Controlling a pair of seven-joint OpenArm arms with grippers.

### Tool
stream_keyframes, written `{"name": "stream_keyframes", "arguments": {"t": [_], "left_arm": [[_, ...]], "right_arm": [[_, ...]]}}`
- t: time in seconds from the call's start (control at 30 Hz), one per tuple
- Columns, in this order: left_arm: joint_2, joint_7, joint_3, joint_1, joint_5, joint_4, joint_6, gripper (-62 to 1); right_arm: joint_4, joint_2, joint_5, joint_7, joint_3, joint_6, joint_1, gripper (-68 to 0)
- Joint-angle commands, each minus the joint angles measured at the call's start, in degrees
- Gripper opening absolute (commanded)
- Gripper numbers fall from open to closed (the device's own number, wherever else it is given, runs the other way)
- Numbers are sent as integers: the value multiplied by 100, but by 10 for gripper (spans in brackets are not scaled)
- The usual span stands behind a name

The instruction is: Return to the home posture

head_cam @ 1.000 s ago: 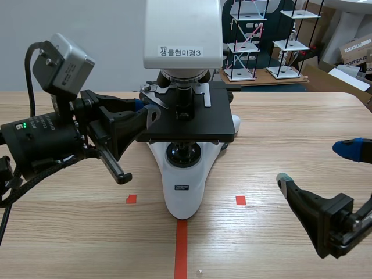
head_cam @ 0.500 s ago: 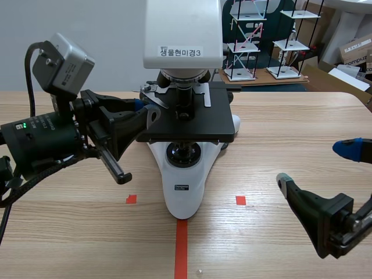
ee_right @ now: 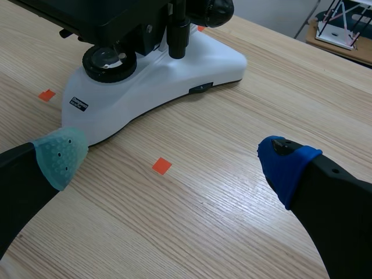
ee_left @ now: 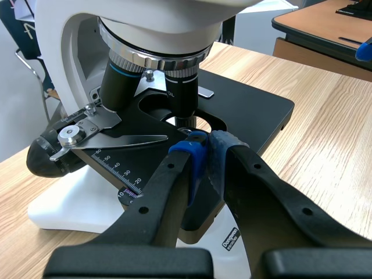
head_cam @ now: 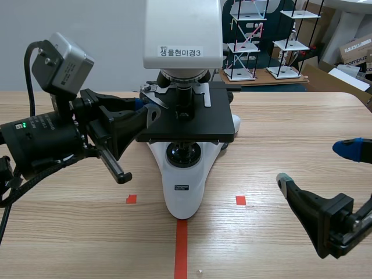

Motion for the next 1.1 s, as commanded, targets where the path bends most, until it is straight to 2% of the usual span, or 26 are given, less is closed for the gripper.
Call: {"name": "stream_keyframes", "arguments": {"t": [0.0,0.17,0.23,0.37,0.6,0.73,0.8,1.0,1.07], "left_arm": [[-15,-114,4,-46,-17,98,20,-573],[-33,-118,-11,-42,-17,101,20,-572],[-103,-249,-11,-4,-20,114,17,-551],[-317,-573,-96,223,-20,219,20,-450],[-527,-619,-658,966,-17,402,35,-326],[-623,-844,-1187,1644,-17,632,31,-156],[-621,-839,-1471,2000,-17,798,31,-93],[-621,-820,-2203,2944,-2,1237,33,-21],[-621,-824,-2396,3171,103,1333,33,9]], "right_arm": [[107,11,42,87,85,-22,7,-27],[107,11,42,87,85,-22,7,-27],[107,11,42,87,85,-24,7,-27],[107,9,42,87,85,-24,7,-27],[107,9,42,87,85,-24,7,-27],[107,11,42,87,85,-24,7,-27],[107,11,42,87,85,-24,7,-27],[107,11,42,87,85,-24,7,-27],[107,11,42,87,85,-24,7,-27]]}}
